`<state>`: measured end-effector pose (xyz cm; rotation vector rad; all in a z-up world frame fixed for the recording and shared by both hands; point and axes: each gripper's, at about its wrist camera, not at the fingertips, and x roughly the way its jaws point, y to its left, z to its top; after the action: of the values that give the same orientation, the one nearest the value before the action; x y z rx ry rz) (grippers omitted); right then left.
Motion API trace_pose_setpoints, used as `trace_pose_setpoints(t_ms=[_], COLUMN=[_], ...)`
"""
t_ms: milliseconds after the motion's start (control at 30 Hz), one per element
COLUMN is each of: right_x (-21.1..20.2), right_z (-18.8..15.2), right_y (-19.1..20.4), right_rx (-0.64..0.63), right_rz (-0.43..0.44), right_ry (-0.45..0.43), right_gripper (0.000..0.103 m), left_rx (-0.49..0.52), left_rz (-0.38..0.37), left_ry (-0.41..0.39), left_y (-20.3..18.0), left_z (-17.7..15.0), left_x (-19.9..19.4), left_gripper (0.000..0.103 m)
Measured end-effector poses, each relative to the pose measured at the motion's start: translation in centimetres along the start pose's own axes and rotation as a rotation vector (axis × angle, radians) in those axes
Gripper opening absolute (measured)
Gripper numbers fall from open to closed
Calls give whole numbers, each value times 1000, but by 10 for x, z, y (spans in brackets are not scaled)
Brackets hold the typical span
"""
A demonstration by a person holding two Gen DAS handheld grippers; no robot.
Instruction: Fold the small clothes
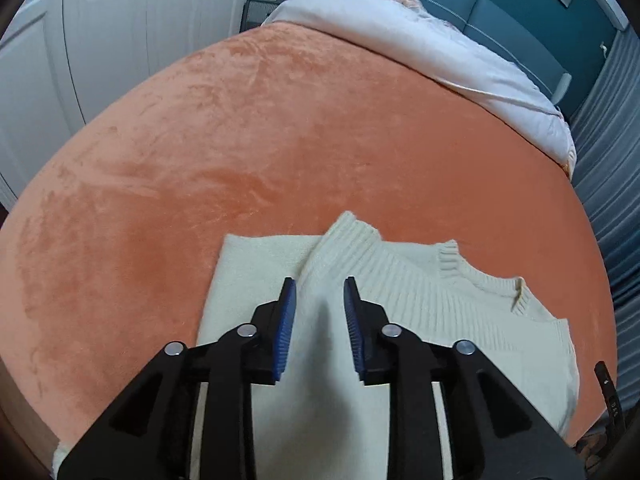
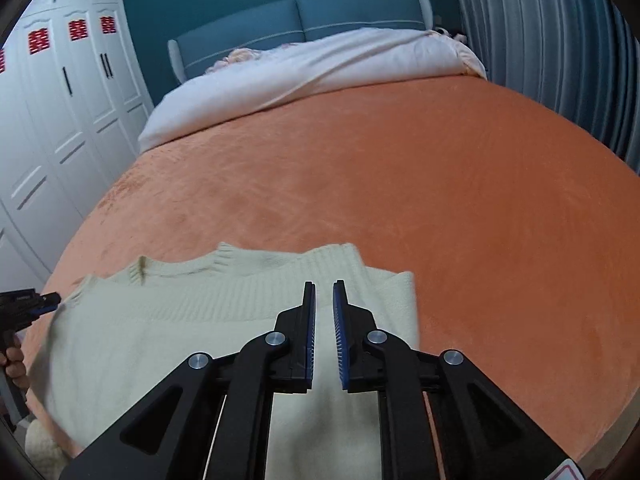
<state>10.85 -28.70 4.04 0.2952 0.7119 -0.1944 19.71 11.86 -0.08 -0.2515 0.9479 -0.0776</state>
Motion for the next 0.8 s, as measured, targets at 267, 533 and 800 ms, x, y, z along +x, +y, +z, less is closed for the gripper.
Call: trace_pose_setpoints(t_ms=[267,533,800], right_x=[-47,-18,-30], right_z=[-76,-98,-109], right_y=[139,89,-44], right_rx=[-146,-70,305], right_rz=[373,155,40], right_ry=[110,195,214], right_gripper=[7,4,0], left_rx=[36,10,-5], left_rz=[-133,22,24], left_ry=[110,137,116], left_y=[-51,5,21], left_z=[-90,-106,-118], left_x=[-38,-24,-21], left_gripper=[33,29,15])
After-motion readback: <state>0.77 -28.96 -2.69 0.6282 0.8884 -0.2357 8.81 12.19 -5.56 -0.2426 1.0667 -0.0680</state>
